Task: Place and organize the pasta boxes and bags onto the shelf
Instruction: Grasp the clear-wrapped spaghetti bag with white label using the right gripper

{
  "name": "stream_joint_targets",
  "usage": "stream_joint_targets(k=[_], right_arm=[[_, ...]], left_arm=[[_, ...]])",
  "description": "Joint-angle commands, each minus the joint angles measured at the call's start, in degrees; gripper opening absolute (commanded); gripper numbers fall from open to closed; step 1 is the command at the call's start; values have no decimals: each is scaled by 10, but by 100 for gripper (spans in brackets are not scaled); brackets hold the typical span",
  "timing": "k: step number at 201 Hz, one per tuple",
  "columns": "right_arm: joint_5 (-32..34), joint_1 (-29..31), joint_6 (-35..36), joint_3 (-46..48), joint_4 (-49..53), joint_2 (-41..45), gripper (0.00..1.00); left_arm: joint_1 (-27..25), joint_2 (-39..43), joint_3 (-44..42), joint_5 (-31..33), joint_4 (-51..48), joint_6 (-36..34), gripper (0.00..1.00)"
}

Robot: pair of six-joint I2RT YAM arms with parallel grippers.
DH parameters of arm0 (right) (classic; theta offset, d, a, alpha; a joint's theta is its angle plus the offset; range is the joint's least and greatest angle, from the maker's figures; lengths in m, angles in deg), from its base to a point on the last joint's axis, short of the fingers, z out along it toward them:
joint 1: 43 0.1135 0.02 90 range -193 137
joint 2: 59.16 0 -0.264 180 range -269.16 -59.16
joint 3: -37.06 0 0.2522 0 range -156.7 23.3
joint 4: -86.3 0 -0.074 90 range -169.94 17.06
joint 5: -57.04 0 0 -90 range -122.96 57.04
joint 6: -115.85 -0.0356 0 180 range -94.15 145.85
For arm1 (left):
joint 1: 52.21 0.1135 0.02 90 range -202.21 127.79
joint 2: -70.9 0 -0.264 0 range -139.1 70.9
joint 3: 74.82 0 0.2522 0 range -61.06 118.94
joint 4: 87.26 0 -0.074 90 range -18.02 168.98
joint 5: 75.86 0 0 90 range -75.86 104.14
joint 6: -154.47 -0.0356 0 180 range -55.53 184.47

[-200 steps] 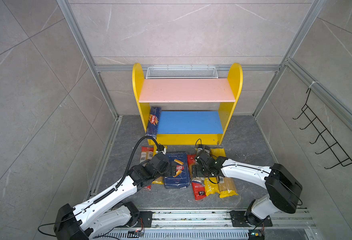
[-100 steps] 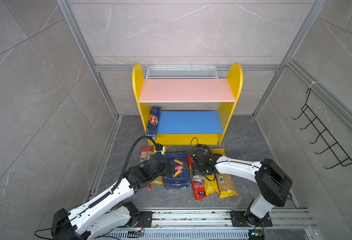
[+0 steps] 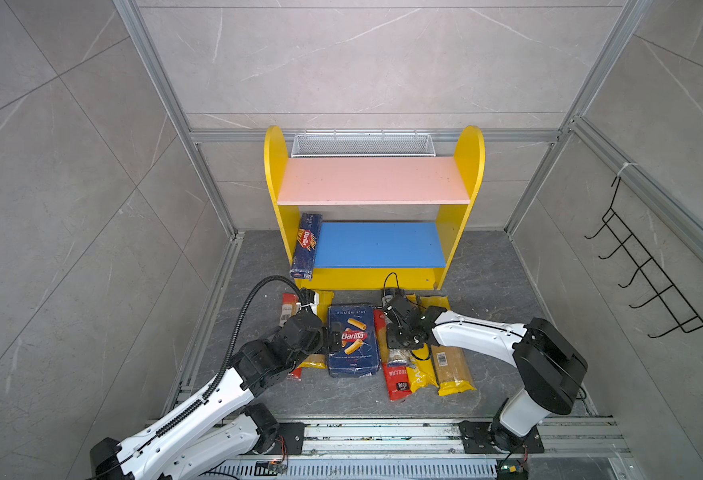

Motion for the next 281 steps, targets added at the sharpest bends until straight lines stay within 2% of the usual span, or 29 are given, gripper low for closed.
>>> stream_joint_targets(k=[1,29,92,211,238,281], right_arm=[[-52,3,-4,5,-11,41,33],[-66,-7,-9,18,-17,75,30],[-171,-39,-29,72,-96,137,24],[-206,-40,-2,31,-52,257,23],[-209,-40,5,7,-47,256,23],[-189,-40,33,-52,-31,228,24]], left_arm=[[-1,14,9,20,-20,-18,99],[-1,26,14,25,-36,-22,99],[-1,52,38,52,-73,-27,99],[0,70,32,49,-66,-9,100],[0,66,24,36,-59,-2,100],[-1,69,30,63,-69,2,100]])
